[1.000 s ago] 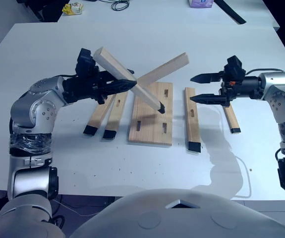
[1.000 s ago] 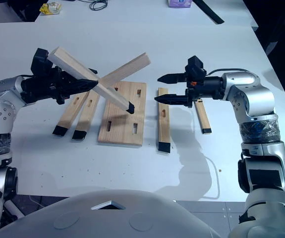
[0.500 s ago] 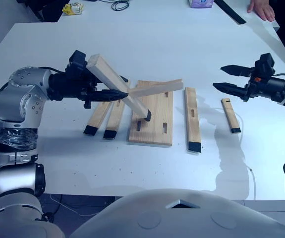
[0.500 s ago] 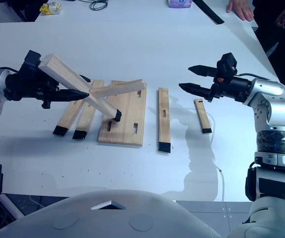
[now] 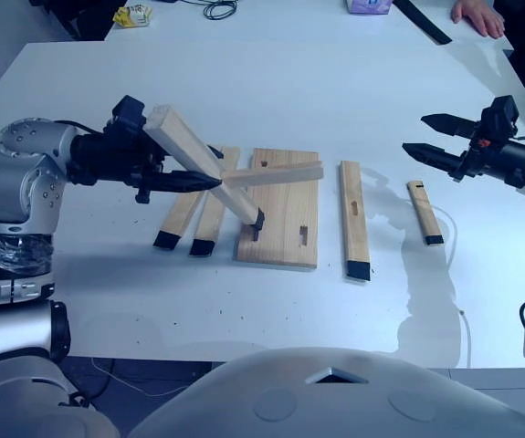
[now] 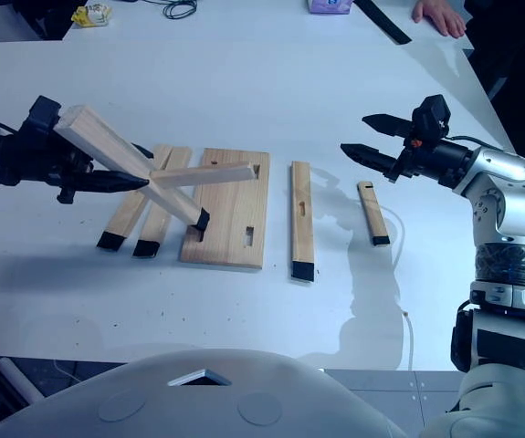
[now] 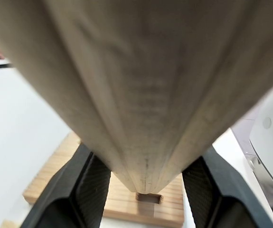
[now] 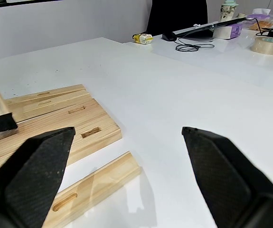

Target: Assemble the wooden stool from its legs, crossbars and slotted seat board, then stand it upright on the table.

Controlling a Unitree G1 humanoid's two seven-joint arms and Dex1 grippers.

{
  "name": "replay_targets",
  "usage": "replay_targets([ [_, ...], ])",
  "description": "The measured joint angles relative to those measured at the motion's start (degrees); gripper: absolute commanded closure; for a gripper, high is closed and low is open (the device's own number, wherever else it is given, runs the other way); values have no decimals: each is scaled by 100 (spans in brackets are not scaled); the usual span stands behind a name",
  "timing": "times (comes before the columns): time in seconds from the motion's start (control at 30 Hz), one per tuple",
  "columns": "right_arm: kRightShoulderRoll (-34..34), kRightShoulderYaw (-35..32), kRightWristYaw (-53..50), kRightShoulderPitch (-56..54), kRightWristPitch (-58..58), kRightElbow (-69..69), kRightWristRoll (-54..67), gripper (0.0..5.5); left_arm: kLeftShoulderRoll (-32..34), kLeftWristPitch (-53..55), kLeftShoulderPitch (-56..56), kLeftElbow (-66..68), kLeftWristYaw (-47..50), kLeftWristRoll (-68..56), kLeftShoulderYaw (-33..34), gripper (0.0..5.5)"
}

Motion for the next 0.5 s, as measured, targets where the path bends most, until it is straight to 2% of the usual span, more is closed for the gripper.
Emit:
replay_targets([
  [0.5, 164, -76, -153, 174, 3, -74, 51, 134, 58, 52, 444, -256, 32, 0, 97, 342],
])
